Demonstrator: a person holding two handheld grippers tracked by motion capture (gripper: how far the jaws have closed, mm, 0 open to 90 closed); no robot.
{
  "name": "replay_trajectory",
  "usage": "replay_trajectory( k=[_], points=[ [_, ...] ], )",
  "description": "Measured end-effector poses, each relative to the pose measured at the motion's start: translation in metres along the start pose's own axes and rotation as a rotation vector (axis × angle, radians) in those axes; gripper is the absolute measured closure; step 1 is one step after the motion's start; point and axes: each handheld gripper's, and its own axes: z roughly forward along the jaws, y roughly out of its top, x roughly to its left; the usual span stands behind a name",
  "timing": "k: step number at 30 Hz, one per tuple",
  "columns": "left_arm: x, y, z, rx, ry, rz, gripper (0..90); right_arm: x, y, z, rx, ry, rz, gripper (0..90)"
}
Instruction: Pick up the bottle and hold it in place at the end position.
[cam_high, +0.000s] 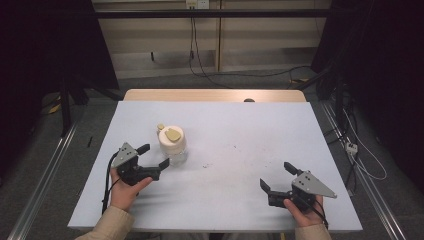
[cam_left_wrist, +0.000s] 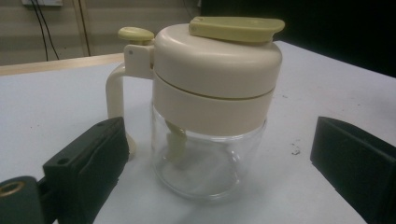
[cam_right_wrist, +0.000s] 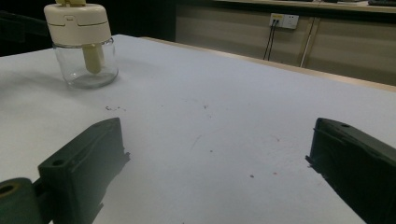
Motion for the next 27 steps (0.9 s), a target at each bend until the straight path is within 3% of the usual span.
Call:
replay_trajectory(
  k=[9, 27],
  points=[
    [0.004, 0.001, 0.013, 0.012, 0.022, -0.002, 4.0, 0.000, 0.000, 0.000, 0.001, 0.009, 0.001, 3.1],
    [0.002, 0.007, 0.034, 0.017, -0.003, 0.001, 4.8, 0.001, 0.001, 0.000, -0.002, 0.016, -0.003, 3.4]
  ],
)
